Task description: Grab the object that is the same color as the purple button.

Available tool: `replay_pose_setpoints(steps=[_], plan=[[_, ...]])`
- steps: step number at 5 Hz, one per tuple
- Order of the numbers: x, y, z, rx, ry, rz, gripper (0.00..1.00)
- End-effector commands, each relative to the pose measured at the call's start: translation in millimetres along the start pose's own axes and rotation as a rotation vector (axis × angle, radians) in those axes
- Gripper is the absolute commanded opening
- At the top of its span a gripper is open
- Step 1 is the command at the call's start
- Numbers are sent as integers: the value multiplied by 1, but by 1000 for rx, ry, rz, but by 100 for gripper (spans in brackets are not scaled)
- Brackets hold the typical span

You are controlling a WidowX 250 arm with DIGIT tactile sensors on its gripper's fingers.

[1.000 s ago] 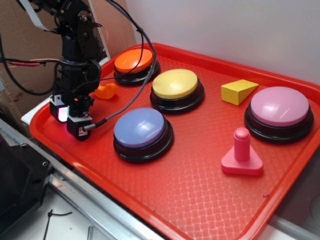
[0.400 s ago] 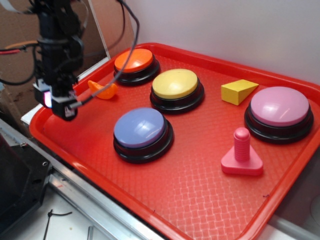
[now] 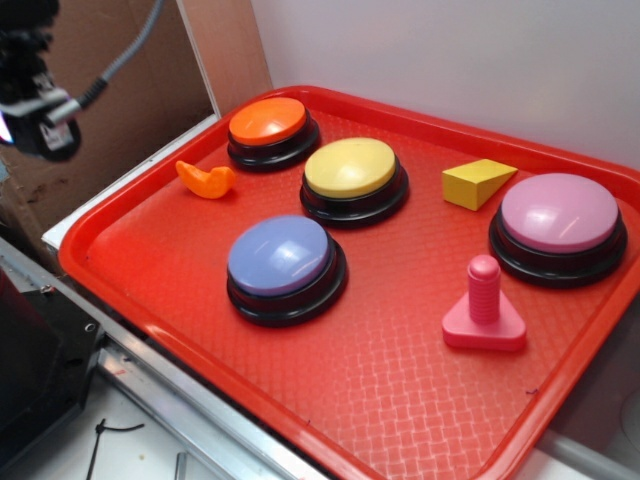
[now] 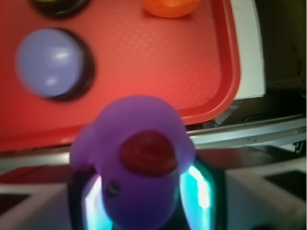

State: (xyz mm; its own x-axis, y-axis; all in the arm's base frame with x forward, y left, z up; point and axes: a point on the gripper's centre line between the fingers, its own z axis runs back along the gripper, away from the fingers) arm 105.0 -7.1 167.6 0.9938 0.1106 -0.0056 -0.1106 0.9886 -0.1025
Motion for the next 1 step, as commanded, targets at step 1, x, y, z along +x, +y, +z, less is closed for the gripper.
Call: replay_pose_setpoints(steps=[1], plan=[[3, -12, 63, 74, -18, -52, 0]])
